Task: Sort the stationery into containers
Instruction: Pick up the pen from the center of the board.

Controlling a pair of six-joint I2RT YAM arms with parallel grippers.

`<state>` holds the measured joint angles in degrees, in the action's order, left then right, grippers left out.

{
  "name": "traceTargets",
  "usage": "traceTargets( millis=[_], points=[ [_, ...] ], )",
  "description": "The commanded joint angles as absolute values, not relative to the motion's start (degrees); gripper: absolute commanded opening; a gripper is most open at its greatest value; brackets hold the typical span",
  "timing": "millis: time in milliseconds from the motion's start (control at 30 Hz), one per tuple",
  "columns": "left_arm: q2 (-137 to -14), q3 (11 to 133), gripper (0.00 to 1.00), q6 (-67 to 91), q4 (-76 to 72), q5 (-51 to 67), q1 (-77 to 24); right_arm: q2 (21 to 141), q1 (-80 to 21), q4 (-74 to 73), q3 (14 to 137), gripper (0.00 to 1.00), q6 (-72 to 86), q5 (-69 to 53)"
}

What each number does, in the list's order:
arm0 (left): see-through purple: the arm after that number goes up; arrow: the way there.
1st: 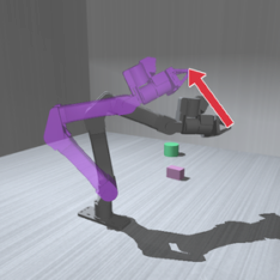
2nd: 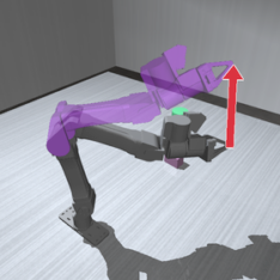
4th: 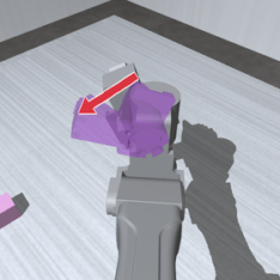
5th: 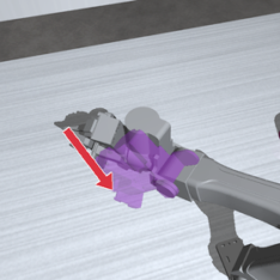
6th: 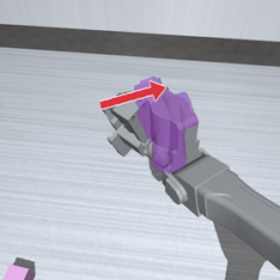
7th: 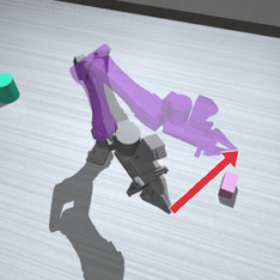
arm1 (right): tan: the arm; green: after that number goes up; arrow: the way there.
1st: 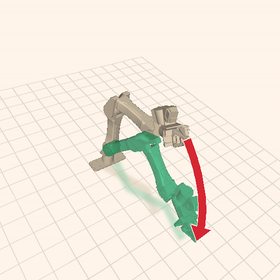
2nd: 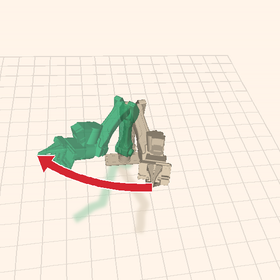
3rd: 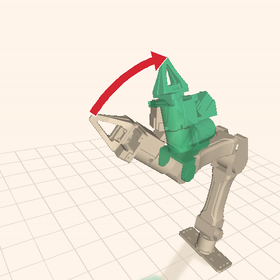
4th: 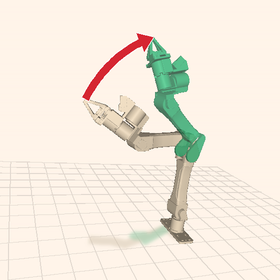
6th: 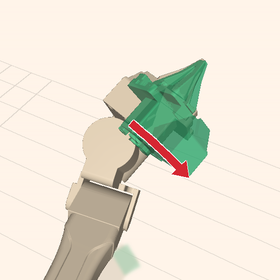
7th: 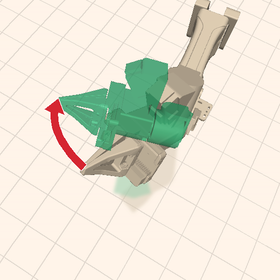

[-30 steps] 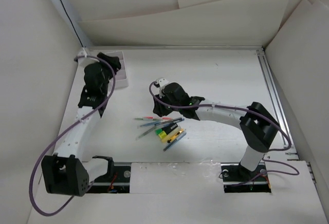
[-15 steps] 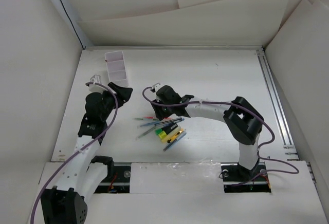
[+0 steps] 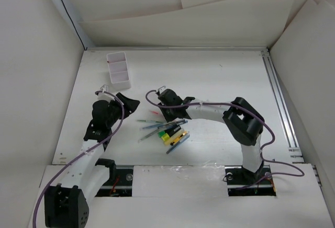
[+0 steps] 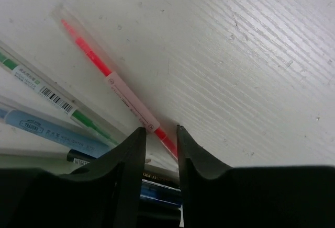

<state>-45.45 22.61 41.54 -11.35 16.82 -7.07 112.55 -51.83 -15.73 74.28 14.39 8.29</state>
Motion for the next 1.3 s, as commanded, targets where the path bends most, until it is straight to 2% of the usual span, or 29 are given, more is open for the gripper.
traceTargets(
  millis=[0,67,167,200,333,633,700,900,1167,1233,1267],
  points=[
    [-47.3,20.9,0.56,41.0,-16.3,18.4,-7.1,113.9,-52.0,-17.1,77.0,0.33,15.2,10.5],
    [-49.7,20.1,0.56,41.0,-18.1,18.9,-7.1,114.4,-52.0,-16.5,77.6,0.22,15.2,10.5],
    [-51.5,19.6,0.56,41.5,-20.0,18.9,-7.1,114.4,-52.0,-14.2,78.1,0.13,14.6,11.1],
    [-52.3,19.6,0.56,42.2,-20.7,18.9,-7.1,114.4,-52.0,-13.2,78.1,0.07,13.9,11.1],
    [-54.1,21.4,0.56,43.3,-23.9,18.9,-7.1,112.2,-52.0,-11.3,78.1,0.00,12.4,11.9],
    [-66.1,25.8,0.56,48.1,-33.5,25.2,-7.1,105.5,-51.0,-10.3,78.7,0.00,10.2,11.2],
    [-67.6,27.2,0.52,48.1,-34.3,25.8,-8.3,104.1,-51.0,-8.9,78.7,0.00,10.2,9.1],
    [-69.0,31.1,0.52,47.5,-35.2,20.7,-15.1,101.7,-51.0,-8.4,78.0,0.00,10.2,4.2],
    [-73.7,34.0,0.52,47.5,-35.2,18.0,-15.9,99.3,-51.0,-7.2,76.4,0.00,11.2,-0.9],
    [-74.4,34.5,0.51,46.9,-35.2,17.1,-15.9,98.7,-51.0,-6.7,76.4,0.00,11.2,-1.5],
    [-75.1,34.5,0.46,46.9,-35.2,16.6,-15.9,98.7,-51.0,-6.7,76.4,0.00,11.8,-2.1]
  ],
)
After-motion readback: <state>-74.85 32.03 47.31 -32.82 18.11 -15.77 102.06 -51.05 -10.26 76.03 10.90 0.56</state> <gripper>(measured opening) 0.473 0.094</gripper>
